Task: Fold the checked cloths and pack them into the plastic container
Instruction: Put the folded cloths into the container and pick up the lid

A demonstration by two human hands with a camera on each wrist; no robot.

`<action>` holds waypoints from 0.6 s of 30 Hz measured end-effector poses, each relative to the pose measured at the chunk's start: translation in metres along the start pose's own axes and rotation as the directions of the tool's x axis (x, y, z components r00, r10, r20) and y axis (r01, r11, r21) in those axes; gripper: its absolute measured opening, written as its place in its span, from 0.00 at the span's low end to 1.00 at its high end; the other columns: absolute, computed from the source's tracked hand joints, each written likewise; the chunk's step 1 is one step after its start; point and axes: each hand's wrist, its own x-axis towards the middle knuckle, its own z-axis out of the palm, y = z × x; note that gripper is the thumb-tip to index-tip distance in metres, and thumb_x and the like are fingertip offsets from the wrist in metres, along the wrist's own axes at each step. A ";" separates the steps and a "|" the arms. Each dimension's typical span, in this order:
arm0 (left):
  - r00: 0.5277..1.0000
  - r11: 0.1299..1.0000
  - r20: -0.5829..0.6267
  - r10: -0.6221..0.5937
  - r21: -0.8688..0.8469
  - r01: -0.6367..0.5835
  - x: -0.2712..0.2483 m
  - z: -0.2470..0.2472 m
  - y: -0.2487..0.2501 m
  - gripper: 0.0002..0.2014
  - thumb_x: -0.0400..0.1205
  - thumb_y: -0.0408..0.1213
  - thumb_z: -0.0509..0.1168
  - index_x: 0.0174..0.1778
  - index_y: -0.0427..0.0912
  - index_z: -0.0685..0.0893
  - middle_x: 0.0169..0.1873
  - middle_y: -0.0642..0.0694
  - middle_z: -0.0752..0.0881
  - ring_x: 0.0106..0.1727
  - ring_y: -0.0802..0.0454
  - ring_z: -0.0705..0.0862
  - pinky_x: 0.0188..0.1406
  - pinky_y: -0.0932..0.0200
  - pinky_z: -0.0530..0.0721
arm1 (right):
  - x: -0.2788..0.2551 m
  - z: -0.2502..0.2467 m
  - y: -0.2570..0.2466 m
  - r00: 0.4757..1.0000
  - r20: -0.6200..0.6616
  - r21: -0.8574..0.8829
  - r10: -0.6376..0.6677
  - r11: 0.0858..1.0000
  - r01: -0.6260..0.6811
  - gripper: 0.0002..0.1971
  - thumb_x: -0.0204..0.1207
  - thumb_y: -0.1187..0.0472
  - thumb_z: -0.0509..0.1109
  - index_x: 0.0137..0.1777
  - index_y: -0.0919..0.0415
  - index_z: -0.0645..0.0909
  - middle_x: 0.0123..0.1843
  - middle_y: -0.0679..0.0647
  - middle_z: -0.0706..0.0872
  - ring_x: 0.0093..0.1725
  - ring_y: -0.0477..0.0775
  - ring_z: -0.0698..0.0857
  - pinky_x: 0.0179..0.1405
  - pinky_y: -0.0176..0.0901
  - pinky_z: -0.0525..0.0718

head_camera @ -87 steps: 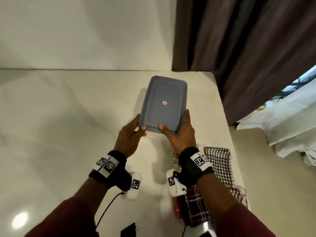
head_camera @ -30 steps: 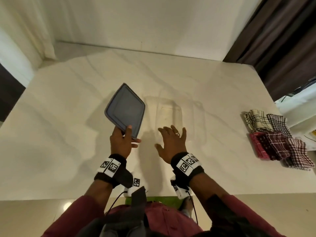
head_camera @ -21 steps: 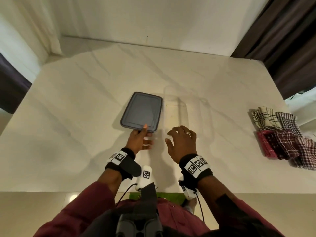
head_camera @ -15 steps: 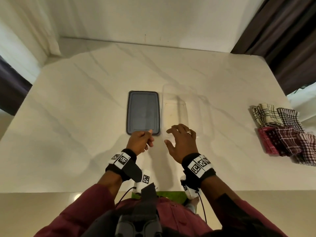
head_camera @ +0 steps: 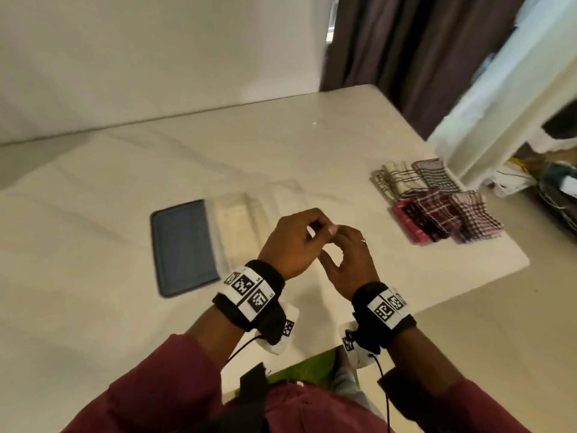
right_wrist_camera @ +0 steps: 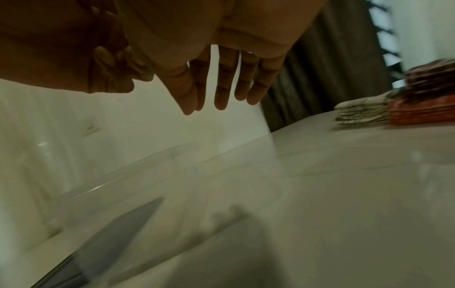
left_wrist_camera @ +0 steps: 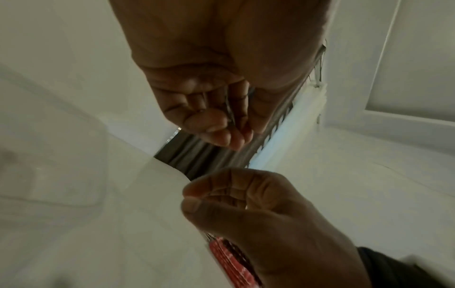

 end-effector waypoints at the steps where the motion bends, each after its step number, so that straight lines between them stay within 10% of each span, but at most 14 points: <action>1: 0.999 1.000 0.044 0.011 -0.004 -0.011 0.010 0.013 0.005 0.04 0.81 0.42 0.66 0.42 0.49 0.85 0.37 0.56 0.88 0.37 0.58 0.85 0.37 0.65 0.81 | -0.002 -0.014 0.014 0.998 -0.044 0.000 0.039 0.999 -0.039 0.11 0.72 0.55 0.70 0.52 0.57 0.85 0.58 0.52 0.83 0.62 0.54 0.78 0.59 0.42 0.72; 5: 0.982 0.997 0.178 -0.057 -0.048 0.067 0.046 0.070 0.014 0.03 0.81 0.37 0.68 0.43 0.44 0.85 0.36 0.59 0.86 0.35 0.67 0.82 0.35 0.72 0.76 | -0.015 -0.073 0.072 0.960 -0.180 0.018 0.215 0.976 -0.215 0.07 0.73 0.55 0.71 0.48 0.54 0.85 0.55 0.49 0.85 0.59 0.52 0.79 0.58 0.48 0.77; 11: 0.889 0.930 0.272 -0.368 0.112 0.351 0.104 0.162 0.011 0.23 0.81 0.52 0.64 0.67 0.43 0.76 0.64 0.47 0.80 0.61 0.47 0.81 0.58 0.57 0.75 | -0.020 -0.157 0.158 0.841 -0.315 0.103 0.439 0.897 -0.429 0.05 0.73 0.61 0.75 0.47 0.51 0.83 0.51 0.45 0.84 0.55 0.53 0.83 0.56 0.57 0.82; 15: 0.820 0.844 0.200 -0.536 0.126 0.521 0.152 0.213 0.011 0.43 0.77 0.59 0.66 0.81 0.37 0.59 0.79 0.38 0.64 0.78 0.42 0.66 0.76 0.48 0.66 | 0.003 -0.198 0.215 0.785 -0.323 0.119 0.529 0.846 -0.520 0.08 0.73 0.59 0.76 0.50 0.57 0.84 0.51 0.47 0.82 0.52 0.48 0.80 0.56 0.55 0.82; 18: 0.712 0.716 0.109 -0.694 0.002 0.698 0.186 0.236 0.003 0.51 0.70 0.62 0.72 0.80 0.35 0.58 0.77 0.36 0.67 0.74 0.38 0.69 0.69 0.44 0.73 | 0.032 -0.219 0.256 0.780 -0.266 0.047 0.567 0.816 -0.577 0.15 0.73 0.57 0.75 0.59 0.60 0.82 0.57 0.56 0.83 0.58 0.58 0.81 0.59 0.46 0.77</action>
